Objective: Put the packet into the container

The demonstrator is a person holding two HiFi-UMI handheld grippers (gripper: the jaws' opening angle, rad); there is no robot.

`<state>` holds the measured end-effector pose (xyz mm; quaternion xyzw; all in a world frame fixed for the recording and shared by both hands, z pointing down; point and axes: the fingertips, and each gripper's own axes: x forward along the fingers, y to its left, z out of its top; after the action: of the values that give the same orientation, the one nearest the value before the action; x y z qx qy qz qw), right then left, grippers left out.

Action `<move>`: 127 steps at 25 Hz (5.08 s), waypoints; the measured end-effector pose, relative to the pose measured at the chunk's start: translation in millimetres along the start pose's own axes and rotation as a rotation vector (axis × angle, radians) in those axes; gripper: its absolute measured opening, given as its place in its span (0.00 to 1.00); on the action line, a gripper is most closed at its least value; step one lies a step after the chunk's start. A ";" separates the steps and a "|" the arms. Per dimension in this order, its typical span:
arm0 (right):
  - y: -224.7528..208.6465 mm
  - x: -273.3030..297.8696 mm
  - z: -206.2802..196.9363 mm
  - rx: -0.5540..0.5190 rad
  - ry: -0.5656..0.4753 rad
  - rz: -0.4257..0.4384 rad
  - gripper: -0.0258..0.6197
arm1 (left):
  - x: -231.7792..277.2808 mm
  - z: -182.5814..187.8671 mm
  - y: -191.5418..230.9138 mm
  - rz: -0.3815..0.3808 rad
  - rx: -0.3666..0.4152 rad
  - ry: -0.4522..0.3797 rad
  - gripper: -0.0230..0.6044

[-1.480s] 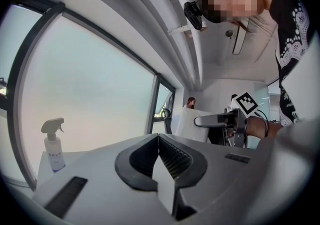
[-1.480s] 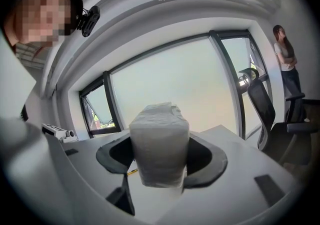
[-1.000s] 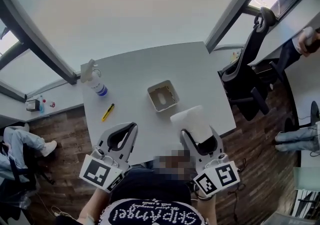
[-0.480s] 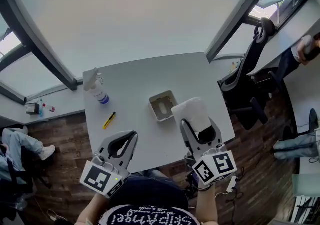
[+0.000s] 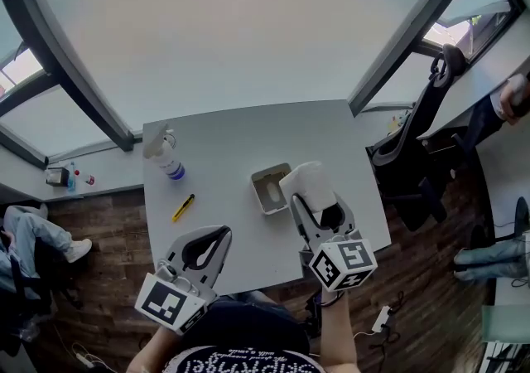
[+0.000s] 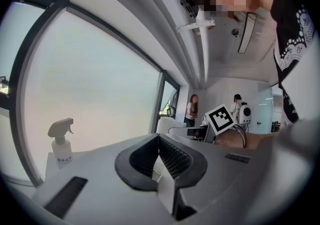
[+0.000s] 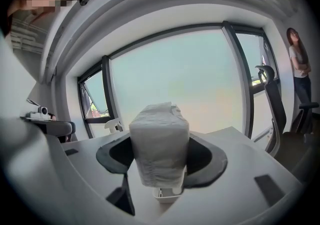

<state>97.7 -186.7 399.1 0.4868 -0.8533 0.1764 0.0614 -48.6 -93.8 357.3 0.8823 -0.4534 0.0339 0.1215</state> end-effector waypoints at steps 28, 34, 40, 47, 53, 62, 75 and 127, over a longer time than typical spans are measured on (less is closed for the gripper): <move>-36.9 92.0 -99.9 0.004 0.188 0.037 0.47 | 14.6 -8.4 26.4 0.094 -0.038 0.034 0.05; -38.7 98.8 -119.3 0.021 0.228 0.048 0.47 | 16.6 -6.8 25.7 0.099 -0.033 0.033 0.05; -38.5 104.2 -133.8 0.013 0.263 0.047 0.47 | 14.8 -6.2 28.1 0.109 -0.039 0.029 0.05; -38.3 112.2 -140.8 -0.037 0.287 0.045 0.47 | 12.5 -6.0 30.6 0.116 -0.036 0.027 0.05; -38.4 115.6 -148.7 -0.084 0.342 0.029 0.47 | 14.5 -6.8 30.0 0.114 -0.039 0.026 0.05; -37.1 114.1 -148.2 -0.003 0.383 0.012 0.48 | 12.2 -7.3 31.1 0.117 -0.041 0.028 0.05; -33.6 102.6 -142.1 0.013 0.379 -0.005 0.48 | 13.0 -6.6 28.4 0.100 -0.040 0.025 0.05; 1.6 32.3 18.6 -0.085 0.046 0.060 0.45 | 6.6 19.4 15.8 0.051 0.000 -0.046 0.05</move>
<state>80.8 -218.9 390.3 0.4539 -0.8725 0.1531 0.0963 -58.5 -112.6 342.5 0.8710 -0.4784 0.0165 0.1101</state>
